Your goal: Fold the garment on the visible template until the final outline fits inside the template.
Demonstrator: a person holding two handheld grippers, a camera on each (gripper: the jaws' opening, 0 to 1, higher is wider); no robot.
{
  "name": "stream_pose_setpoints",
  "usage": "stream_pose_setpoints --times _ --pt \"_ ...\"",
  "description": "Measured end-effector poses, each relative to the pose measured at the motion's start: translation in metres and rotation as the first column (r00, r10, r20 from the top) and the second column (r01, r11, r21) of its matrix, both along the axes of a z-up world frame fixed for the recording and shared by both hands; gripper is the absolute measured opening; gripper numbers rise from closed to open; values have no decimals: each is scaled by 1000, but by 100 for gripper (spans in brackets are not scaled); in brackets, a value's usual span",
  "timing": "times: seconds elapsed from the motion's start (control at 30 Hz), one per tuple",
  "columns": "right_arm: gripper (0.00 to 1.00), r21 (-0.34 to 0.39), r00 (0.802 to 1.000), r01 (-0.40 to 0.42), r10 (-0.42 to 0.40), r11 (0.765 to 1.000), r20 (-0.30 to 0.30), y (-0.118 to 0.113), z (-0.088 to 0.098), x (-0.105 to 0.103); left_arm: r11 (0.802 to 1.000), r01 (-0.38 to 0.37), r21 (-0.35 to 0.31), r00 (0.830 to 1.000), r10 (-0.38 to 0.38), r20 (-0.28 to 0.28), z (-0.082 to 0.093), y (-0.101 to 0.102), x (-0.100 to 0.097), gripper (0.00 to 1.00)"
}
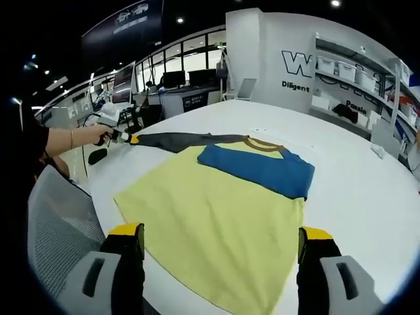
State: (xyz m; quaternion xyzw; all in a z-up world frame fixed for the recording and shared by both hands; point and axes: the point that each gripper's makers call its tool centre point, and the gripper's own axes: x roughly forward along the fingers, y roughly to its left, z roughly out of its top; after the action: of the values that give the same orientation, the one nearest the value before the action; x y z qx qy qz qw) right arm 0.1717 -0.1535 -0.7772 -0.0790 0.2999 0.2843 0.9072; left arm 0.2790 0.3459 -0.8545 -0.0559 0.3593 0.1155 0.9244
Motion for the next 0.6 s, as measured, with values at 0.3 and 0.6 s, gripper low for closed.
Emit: stream_pose_setpoints --times 0.3,0.6 --pt "92 -10 1000 15 -15 1000 2 -2 0 0 999 -13 49 999 15 -43 2 2 5 15" --pt "93 -11 1000 12 -11 1000 4 -2 1 -2 997 4 80 995 4 -98 3 9 6 5"
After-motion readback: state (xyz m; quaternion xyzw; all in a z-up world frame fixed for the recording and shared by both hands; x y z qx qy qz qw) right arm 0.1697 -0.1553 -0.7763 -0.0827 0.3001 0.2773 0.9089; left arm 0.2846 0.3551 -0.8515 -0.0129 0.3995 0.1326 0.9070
